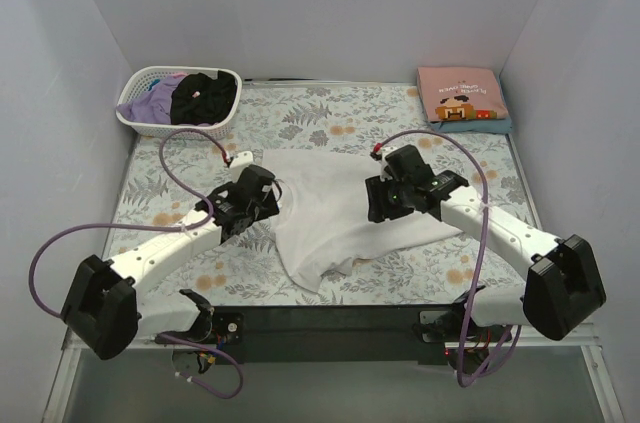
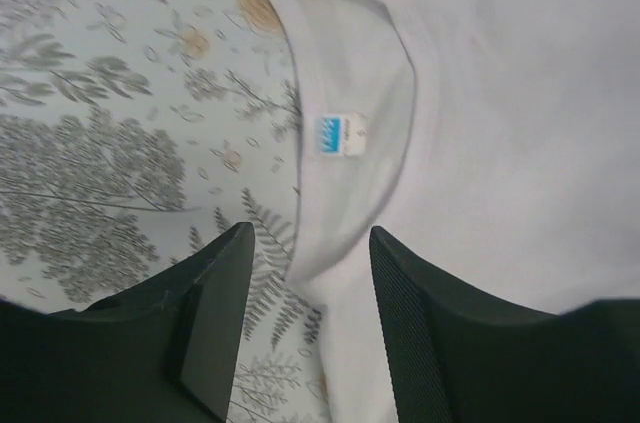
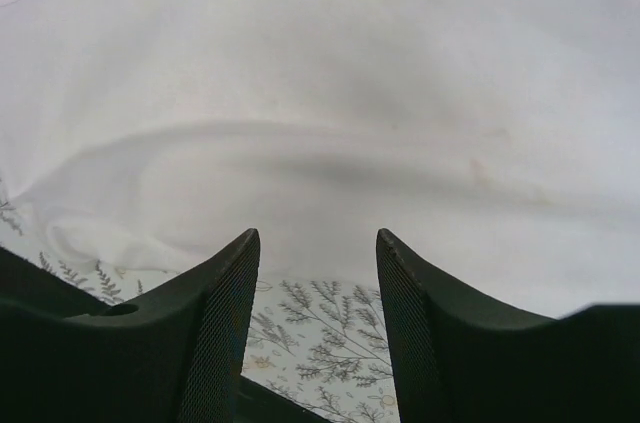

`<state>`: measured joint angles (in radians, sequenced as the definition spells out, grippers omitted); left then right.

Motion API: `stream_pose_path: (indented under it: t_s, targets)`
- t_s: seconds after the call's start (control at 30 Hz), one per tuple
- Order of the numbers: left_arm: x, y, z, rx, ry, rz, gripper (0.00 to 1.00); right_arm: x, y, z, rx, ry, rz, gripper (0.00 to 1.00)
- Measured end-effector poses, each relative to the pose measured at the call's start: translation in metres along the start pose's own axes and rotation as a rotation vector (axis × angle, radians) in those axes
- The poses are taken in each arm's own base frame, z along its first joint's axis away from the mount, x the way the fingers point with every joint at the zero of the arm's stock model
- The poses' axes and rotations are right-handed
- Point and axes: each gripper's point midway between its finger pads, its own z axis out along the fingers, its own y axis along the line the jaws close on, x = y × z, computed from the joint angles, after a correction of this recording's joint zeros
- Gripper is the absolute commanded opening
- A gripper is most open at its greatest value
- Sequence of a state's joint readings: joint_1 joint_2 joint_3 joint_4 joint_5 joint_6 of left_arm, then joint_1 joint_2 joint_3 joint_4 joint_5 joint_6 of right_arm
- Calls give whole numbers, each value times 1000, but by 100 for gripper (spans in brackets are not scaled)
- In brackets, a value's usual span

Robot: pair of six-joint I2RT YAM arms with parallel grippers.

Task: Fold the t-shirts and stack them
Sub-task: Flatten the tshirt out

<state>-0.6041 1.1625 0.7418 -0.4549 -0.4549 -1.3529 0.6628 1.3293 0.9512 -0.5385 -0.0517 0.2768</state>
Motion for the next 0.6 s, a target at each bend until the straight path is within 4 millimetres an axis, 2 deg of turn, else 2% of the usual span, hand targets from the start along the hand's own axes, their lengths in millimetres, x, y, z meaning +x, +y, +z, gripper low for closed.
stream_pose_path:
  t_s: [0.13, 0.23, 0.37, 0.6]
  targets:
    - [45, -40, -2, 74, 153, 55, 38, 5, -40, 0, 77, -39, 71, 57]
    - [75, -60, -6, 97, 243, 79, 32, 17, -59, 5, 111, -33, 114, 57]
    - [98, -55, -2, 33, 318, 52, 28, 29, -76, 10, 138, -28, 157, 57]
    - [113, -32, 8, -98, 357, 6, 28, 35, -97, 14, 161, -62, 217, 57]
